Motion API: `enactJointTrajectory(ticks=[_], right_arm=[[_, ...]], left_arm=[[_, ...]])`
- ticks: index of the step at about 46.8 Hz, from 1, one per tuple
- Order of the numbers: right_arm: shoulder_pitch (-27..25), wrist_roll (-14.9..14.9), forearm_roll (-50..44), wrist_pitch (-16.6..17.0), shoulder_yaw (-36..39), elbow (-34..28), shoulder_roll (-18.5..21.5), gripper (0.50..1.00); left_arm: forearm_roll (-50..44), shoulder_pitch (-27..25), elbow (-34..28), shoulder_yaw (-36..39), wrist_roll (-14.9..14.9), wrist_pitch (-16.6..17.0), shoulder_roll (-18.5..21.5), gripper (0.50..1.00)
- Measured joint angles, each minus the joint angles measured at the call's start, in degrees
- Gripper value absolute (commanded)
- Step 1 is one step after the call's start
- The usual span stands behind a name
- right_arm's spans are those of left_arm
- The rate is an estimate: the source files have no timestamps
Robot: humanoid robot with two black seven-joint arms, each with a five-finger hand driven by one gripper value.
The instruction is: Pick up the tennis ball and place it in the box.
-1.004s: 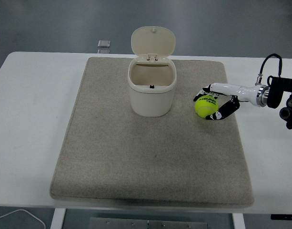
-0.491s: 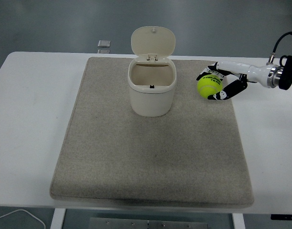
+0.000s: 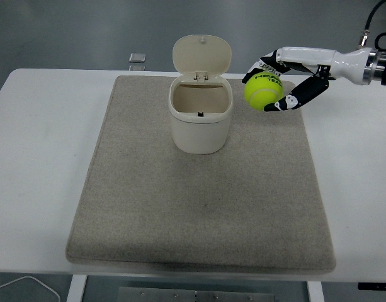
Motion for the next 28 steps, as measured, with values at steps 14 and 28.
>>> enactJointTrajectory(ticks=[14,28], right_arm=[[4.7,-0.4,0.4,0.2,-0.3,0.0,9.0,0.5],[6.2,-1.8,-0.3,-1.9,-1.2,-3.8,16.1,0.5]], left_arm=[[0.0,0.0,0.0,0.0,0.0,0.0,0.0,0.996],[0.0,0.0,0.0,0.0,0.0,0.0,0.0,0.996]])
